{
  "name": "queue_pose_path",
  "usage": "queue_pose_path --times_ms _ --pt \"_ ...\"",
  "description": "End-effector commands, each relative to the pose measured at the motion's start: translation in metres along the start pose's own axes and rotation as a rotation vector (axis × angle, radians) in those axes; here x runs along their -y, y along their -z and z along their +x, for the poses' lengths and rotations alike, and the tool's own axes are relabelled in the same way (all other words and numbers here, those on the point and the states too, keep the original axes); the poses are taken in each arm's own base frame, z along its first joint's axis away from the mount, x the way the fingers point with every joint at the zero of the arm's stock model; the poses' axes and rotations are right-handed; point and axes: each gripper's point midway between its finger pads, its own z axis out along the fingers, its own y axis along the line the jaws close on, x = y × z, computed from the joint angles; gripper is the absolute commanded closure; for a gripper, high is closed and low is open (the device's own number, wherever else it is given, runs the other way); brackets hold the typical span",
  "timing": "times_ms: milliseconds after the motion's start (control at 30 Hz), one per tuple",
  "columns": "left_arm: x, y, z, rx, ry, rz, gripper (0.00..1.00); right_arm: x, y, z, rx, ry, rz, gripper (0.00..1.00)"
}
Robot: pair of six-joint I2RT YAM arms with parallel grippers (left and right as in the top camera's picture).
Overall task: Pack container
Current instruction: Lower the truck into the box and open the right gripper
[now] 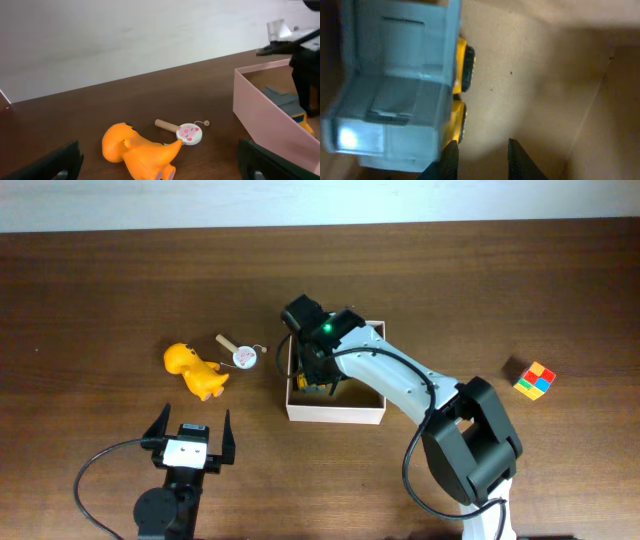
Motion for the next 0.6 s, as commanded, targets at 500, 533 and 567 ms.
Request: queue_pose_path --times_ms 500,533,567 --pt "-0.001 0.000 0.002 -0.004 -0.014 -0.007 0.01 0.014 0.001 -0.022 0.068 -0.045 -0.001 0.72" --pt "-0.001 0.000 0.002 -0.004 -0.014 -0.007 0.01 0.018 0.001 -0.022 0.065 -0.051 0.002 0.72" --pt "-0.001 0.000 0.002 -0.004 -0.014 -0.007 0.01 0.023 0.000 -0.023 0.061 -0.055 0.007 0.71"
